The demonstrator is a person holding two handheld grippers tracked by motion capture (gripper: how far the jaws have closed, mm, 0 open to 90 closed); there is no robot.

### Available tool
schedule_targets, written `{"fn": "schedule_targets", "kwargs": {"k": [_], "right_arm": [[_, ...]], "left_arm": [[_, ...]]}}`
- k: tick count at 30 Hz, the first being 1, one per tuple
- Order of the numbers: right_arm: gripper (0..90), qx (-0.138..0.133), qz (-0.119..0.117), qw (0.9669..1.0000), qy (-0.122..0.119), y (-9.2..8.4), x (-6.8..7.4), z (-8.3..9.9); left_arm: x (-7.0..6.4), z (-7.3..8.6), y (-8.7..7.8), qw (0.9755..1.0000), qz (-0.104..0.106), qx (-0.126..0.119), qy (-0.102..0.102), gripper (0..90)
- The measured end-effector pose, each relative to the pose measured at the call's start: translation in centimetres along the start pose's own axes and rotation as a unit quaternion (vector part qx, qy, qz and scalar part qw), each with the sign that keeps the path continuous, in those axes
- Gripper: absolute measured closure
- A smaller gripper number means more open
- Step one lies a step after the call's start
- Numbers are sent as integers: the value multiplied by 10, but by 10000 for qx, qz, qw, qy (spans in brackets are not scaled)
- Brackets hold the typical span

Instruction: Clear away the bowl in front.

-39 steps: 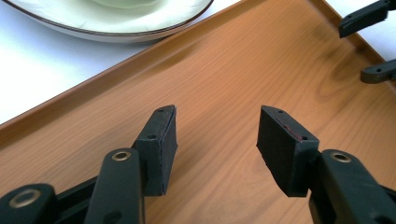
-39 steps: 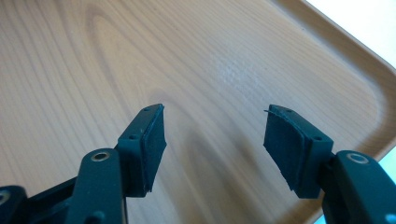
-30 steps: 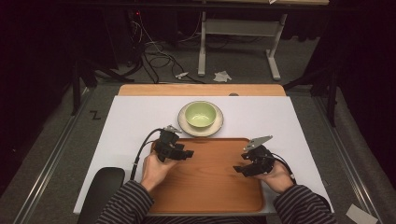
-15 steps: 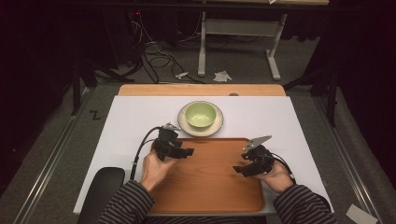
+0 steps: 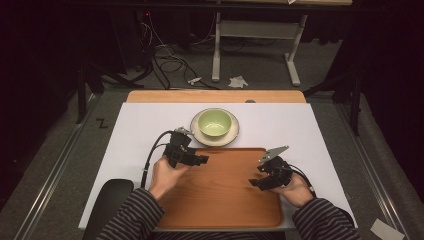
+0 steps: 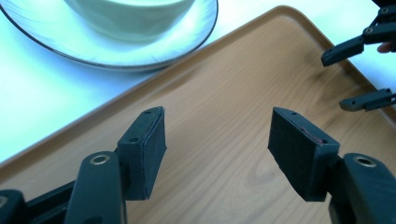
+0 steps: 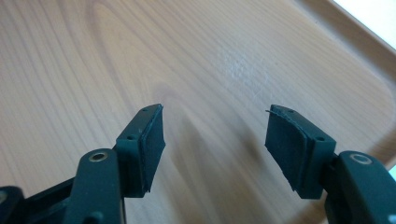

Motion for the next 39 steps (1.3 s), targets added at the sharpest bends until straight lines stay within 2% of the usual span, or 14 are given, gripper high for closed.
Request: {"fn": "schedule_targets", "kwargs": {"k": [4,7,17,26,33,37,39], "right_arm": [[391,-6,-12,10000,-24,0,0,0],[391,-25,-17,10000,25,-1,0,0],[393,-50,-10,10000,22,-2,-1,0],[393,-18,-20,10000,14,-1,0,0],[393,-25,-34,10000,35,-1,0,0],[393,-26,-39,10000,22,-2,1,0],[393,-27,-43,10000,17,-1,0,0]], "left_arm": [[-5,-7,4,10000,26,-51,-7,376],[-8,-10,7,9999,20,0,111,376],[-14,-26,17,10000,17,-6,77,379],[-13,-48,23,9998,-105,-126,114,380],[-12,-64,33,9997,-198,-98,107,388],[-10,-65,40,9995,-290,-29,144,387],[-9,-67,46,9994,-337,27,85,385]]}}
Point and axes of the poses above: each handheld gripper's, and its own axes: y roughly forward along the jaws, z roughly out of its underside, x roughly to its left, the point moved 6 cm from there along y, roughly forward along the jaws, and after that the axes turned 2 degrees about z, right-handed, at the moved point
